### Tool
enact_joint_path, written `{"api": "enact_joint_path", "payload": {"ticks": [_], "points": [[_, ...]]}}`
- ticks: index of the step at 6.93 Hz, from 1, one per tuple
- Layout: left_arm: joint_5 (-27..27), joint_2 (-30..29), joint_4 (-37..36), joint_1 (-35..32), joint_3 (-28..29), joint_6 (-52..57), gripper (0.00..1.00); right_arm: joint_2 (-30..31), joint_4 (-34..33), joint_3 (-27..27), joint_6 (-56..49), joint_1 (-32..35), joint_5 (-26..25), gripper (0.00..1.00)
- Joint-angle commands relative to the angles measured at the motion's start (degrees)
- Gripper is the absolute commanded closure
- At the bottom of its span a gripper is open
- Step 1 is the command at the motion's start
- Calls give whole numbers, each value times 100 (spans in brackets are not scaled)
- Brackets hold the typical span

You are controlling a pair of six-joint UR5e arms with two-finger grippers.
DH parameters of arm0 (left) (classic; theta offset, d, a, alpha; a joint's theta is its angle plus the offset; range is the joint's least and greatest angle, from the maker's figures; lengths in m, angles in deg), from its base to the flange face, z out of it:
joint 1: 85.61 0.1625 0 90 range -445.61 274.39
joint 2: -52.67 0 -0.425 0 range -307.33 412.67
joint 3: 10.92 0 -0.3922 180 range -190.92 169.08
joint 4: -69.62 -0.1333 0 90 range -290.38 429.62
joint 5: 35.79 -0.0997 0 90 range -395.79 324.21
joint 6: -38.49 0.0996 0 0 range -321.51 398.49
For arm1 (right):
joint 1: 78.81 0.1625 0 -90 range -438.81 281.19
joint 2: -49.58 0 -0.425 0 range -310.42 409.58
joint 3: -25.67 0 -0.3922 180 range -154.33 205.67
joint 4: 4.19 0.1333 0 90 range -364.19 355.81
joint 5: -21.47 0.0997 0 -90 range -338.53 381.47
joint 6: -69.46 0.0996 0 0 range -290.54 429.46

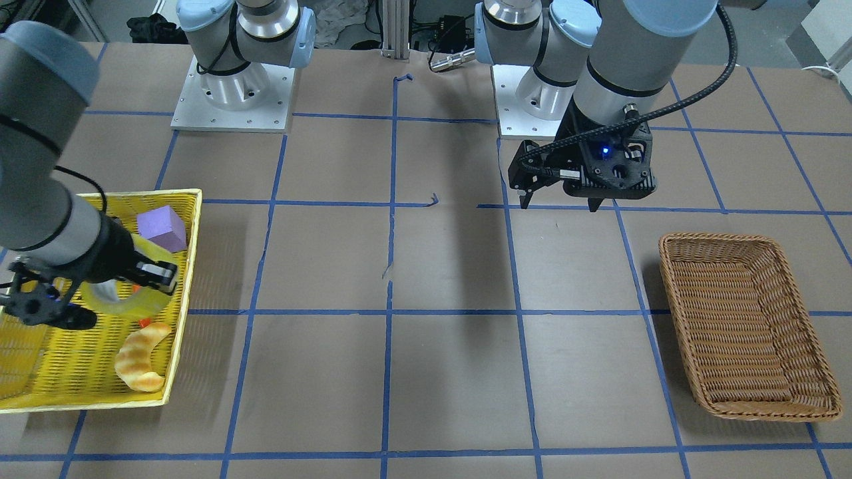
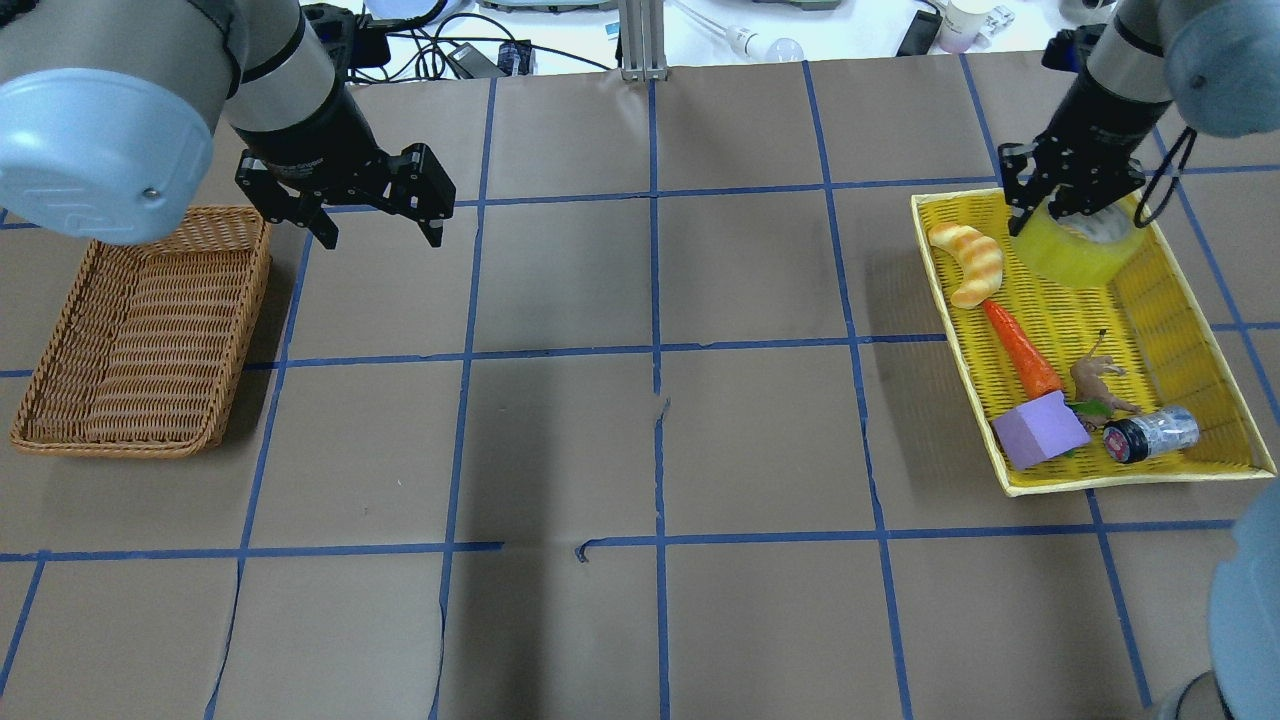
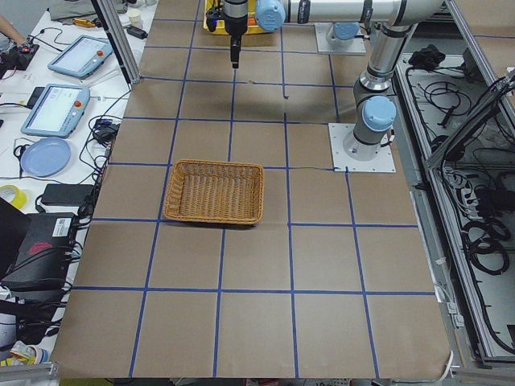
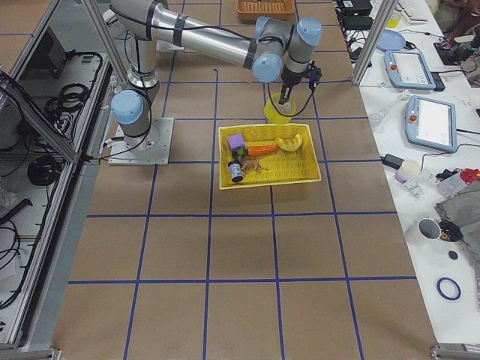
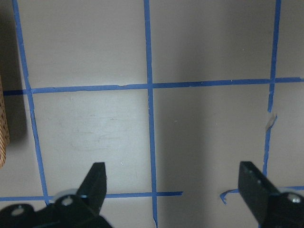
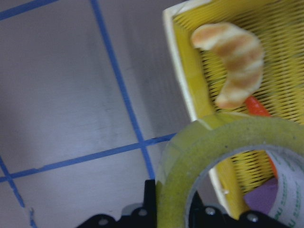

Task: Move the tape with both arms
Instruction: 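Carry the tape roll with the right gripper to the table center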

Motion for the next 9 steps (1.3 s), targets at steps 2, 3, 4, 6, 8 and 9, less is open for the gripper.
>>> {"api": "enact_joint_path", "payload": {"ticks": [2,3,4,6,8,9], "points": [[13,4,0,10,-9,0,0,-341,-979,-237,2806,1969,258,100],[4,-40,-9,10,-9,0,0,-543,-1236,-360,3545,2383,319,100],[4,-49,-17,10,-9,0,0,-762,-1526,-457,3996,2866,398,100],[4,-40,-17,11,-9,0,0,-1307,-1809,-493,4728,3212,905,100],[13,-40,-17,11,-9,0,0,-1380,-1854,-493,4949,3407,944,68],[13,-40,-17,10,-9,0,0,-1293,-1845,-493,4959,3416,857,29]]}}
